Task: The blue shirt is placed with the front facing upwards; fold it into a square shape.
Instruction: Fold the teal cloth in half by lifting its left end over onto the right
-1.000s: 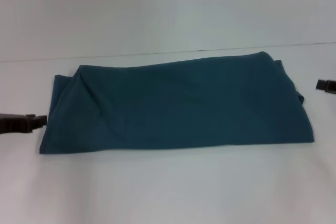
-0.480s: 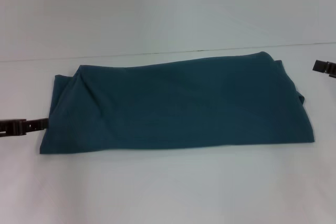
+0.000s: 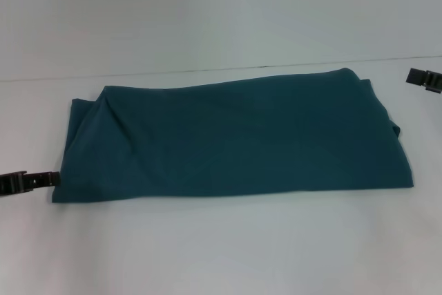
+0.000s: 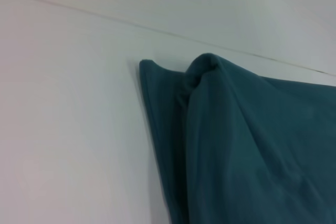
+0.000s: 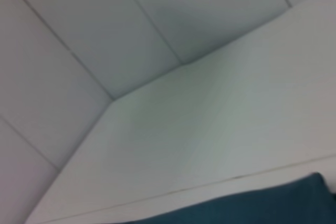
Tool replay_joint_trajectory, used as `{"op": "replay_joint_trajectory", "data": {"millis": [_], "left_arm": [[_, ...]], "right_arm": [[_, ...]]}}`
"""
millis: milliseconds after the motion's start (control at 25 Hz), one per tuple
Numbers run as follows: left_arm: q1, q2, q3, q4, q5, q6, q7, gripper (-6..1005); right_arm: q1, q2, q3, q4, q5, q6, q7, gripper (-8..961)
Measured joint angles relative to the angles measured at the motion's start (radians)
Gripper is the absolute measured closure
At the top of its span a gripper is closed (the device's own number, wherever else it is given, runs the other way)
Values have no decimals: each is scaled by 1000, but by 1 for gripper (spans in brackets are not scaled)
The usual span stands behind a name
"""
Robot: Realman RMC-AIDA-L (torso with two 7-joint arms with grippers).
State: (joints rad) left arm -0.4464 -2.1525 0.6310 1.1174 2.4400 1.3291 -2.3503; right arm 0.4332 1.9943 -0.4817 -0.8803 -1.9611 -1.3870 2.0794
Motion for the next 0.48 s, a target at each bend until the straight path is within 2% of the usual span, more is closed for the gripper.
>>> {"op": "replay_joint_trajectory", "data": {"millis": [480], "left_arm": [[-14,-5,-10,-7,-34,13,22,369]], "right_arm": [[48,-2,-12,8,13,-34,-21,152]]}}
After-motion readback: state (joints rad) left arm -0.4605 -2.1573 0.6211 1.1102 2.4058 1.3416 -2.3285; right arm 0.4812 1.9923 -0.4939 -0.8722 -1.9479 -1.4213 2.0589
